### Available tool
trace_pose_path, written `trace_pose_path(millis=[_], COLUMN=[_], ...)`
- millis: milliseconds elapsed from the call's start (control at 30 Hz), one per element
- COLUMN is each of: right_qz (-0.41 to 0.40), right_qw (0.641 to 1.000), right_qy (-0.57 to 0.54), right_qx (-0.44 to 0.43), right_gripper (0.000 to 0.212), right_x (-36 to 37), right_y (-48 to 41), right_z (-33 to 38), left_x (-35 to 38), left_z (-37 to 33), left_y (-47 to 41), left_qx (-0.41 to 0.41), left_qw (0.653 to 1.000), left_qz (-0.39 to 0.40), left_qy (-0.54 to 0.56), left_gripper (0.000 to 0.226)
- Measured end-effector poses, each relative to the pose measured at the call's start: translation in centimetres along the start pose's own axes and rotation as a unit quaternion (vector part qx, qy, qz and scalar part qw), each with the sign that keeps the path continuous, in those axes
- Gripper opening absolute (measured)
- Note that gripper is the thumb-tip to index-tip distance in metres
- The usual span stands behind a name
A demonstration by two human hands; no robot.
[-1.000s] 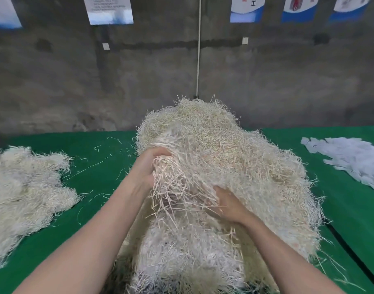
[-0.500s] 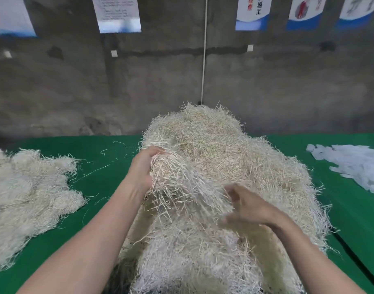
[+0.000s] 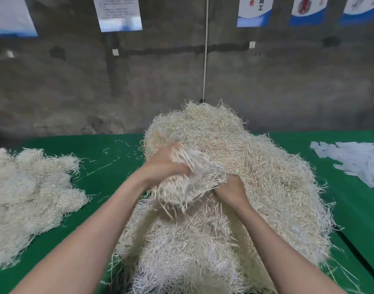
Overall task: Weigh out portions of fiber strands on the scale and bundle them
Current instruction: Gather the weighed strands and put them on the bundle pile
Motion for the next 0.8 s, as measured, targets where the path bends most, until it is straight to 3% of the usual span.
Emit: trace_pose_path(millis=[67,100,167,200,267,300,367,400,433,467,533,567,633,667,700,800], right_qz=[0.004,0.007,0.006,0.006,0.029,0.040,0.058,0.069,0.082,0.099,0.128,0.136,0.137,0.133,0.129,0.124], right_qw=[0.998,0.995,0.985,0.982,0.983,0.987,0.993,0.994,0.993,0.993,0.990,0.989,0.986,0.985,0.985,0.977], right_qy=[0.041,0.061,0.116,0.137,0.148,0.138,0.100,0.089,0.081,0.065,0.039,0.047,0.091,0.107,0.116,0.172], right_qx=[-0.051,-0.082,-0.128,-0.131,-0.102,-0.077,-0.021,-0.011,-0.017,-0.028,-0.040,-0.035,-0.011,-0.001,0.007,0.017], right_gripper=[0.033,0.035,0.028,0.033,0.041,0.048,0.073,0.078,0.078,0.075,0.072,0.076,0.084,0.084,0.084,0.082], right_x=[0.1,0.3,0.2,-0.1,-0.5,-0.6,-0.5,-0.4,-0.2,-0.1,-0.2,-0.4,-1.1,-1.4,-1.9,-3.5], right_y=[-0.2,-0.2,-0.2,-0.2,-0.3,-0.2,-0.2,-0.3,-0.4,-0.5,-0.3,-0.2,-0.1,0.0,0.1,0.4], right_z=[0.9,1.4,1.4,1.2,0.0,-0.6,-1.5,-1.7,-1.7,-1.8,-2.2,-2.8,-4.3,-5.2,-6.1,-8.6], left_x=[3.3,4.9,6.6,6.5,5.1,4.5,4.2,4.3,4.7,5.0,5.1,4.9,4.7,4.8,4.7,4.4], left_z=[-1.1,-1.2,-1.0,-0.7,-0.2,0.2,0.6,0.5,0.7,0.6,1.1,1.7,2.4,2.6,2.8,3.9], left_y=[0.2,0.2,-0.5,-0.9,-1.3,-1.6,-1.7,-1.3,-1.2,-1.1,-1.3,-1.7,-2.4,-2.6,-2.7,-3.1], left_qx=[0.037,0.034,0.007,-0.012,-0.051,-0.069,-0.109,-0.111,-0.117,-0.127,-0.128,-0.127,-0.140,-0.151,-0.159,-0.161], left_qw=[0.976,0.962,0.955,0.957,0.983,0.995,0.989,0.981,0.965,0.940,0.861,0.821,0.764,0.747,0.749,0.768], left_qz=[0.121,0.153,0.131,0.101,0.049,0.033,0.023,0.009,-0.004,-0.018,-0.028,-0.047,-0.083,-0.086,-0.095,-0.131], left_qy=[-0.180,-0.224,-0.267,-0.273,-0.168,-0.063,0.100,0.161,0.236,0.317,0.492,0.555,0.625,0.641,0.636,0.606], left_gripper=[0.090,0.075,0.040,0.033,0.032,0.040,0.055,0.042,0.020,0.013,0.036,0.037,0.032,0.051,0.062,0.065])
Point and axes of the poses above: each hand's wrist, its own y-axis away from the middle knuckle, its own x-axis out of the palm, z = x × y, the point moved 3 cm from there along -y, towards the middle knuckle, and after that the axes turned 13 degrees about -y, right-handed, at the moved point
